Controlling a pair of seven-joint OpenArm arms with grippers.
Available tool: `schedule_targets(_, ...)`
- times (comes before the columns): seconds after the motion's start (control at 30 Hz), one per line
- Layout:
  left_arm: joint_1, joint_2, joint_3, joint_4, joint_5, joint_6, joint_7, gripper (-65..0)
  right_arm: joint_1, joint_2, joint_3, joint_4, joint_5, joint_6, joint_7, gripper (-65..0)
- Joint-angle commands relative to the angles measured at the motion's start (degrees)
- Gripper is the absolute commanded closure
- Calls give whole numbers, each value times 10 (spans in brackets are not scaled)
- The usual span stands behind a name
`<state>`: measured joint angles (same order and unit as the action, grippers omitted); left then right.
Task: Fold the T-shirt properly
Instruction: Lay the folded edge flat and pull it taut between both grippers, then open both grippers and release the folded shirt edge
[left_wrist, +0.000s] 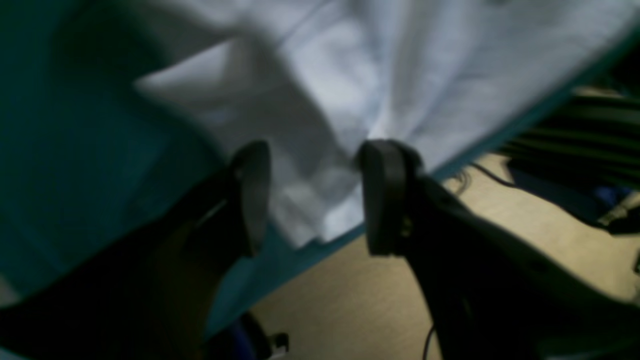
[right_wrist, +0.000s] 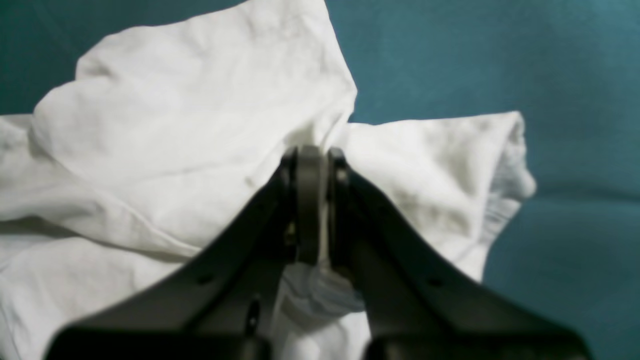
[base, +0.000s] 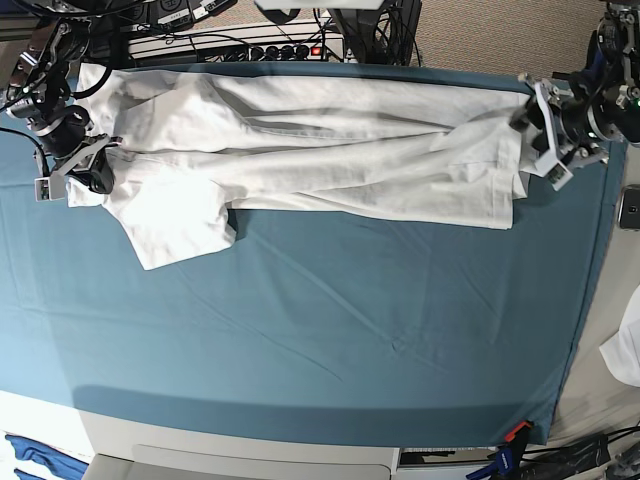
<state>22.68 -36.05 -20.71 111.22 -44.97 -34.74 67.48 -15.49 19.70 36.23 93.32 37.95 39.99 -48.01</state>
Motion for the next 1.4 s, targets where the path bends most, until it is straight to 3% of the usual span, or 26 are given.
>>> schedule_targets(0.0, -3, -11, -8, 18, -1, 5, -9, -305, 9, 12, 26, 19, 13, 0, 16, -46)
schedule_targets(0.1, -3, -11, -20, 44, 2, 9, -9, -305, 30, 13, 107, 50, 31, 0, 12, -139)
schedule_targets(0.23, -3, -11, -43, 80, 18, 22, -14, -305, 50, 24, 196, 71, 32, 0, 6, -147)
schedule_targets(0.37, -3, -11, -53, 96, 29, 23, -31, -305, 50, 31, 212, 71, 30, 0, 6, -147)
schedule_targets(0.6, -5, -9, -53, 97, 28, 24, -59, -305, 108, 25, 151, 17, -5, -9, 18, -147)
schedule_targets(0.77, -5, -9, -53, 97, 28, 24, -60, -305, 192, 25, 94, -146, 5, -11, 13, -147)
schedule_targets(0.9, -5, -9, -53, 97, 28, 24, -60, -305, 253, 25, 56, -274, 50, -13, -31, -147)
schedule_targets(1.0, -5, -7, -53, 97, 28, 24, -61, -305, 283, 25, 23, -334, 47, -17, -44, -147)
schedule_targets(1.37, -5, 0, -53, 97, 28, 24, -61, -305, 310, 13, -83, -394, 47, -25, -61, -147)
